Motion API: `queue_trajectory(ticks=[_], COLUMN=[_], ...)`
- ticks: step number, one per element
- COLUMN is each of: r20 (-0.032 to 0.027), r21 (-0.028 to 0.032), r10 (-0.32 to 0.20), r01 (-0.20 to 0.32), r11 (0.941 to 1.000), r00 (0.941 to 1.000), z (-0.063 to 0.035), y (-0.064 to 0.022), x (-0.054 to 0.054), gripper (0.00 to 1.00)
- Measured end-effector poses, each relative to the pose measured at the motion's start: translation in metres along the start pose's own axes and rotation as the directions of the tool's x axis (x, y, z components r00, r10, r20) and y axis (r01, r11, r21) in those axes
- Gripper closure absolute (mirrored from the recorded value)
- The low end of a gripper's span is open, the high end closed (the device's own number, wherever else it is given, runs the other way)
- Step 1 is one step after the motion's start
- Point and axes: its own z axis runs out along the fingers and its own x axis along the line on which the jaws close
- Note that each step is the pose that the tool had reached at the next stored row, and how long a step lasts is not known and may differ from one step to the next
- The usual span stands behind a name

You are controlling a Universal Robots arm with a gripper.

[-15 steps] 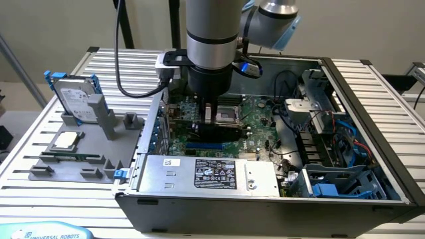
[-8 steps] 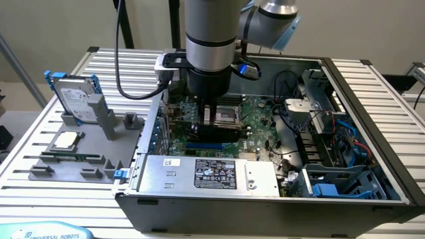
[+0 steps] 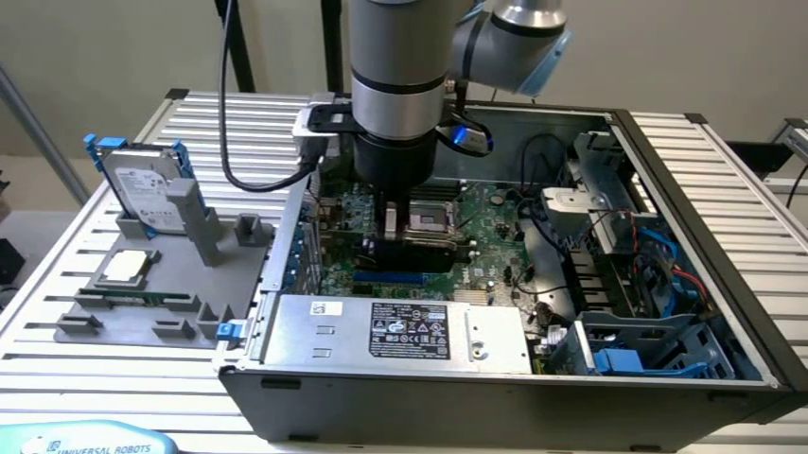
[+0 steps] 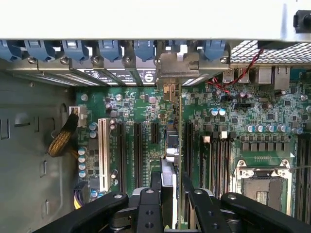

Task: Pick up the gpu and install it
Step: 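Insert the gpu into the slot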

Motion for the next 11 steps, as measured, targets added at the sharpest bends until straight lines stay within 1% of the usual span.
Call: queue_trajectory(ticks=[9,11], r20=[-0.0024,-0.0026], r21=[0.0001,0.0000], r10=[0.000,0.000], r01=[0.000,0.000], r11=[1.0000,1.0000], r00=[1.0000,1.0000], z=[0.0090,0.0095], y=[0.0007,0.0012], x=[-0.0002,-0.0003], gripper=[0.73,0.73])
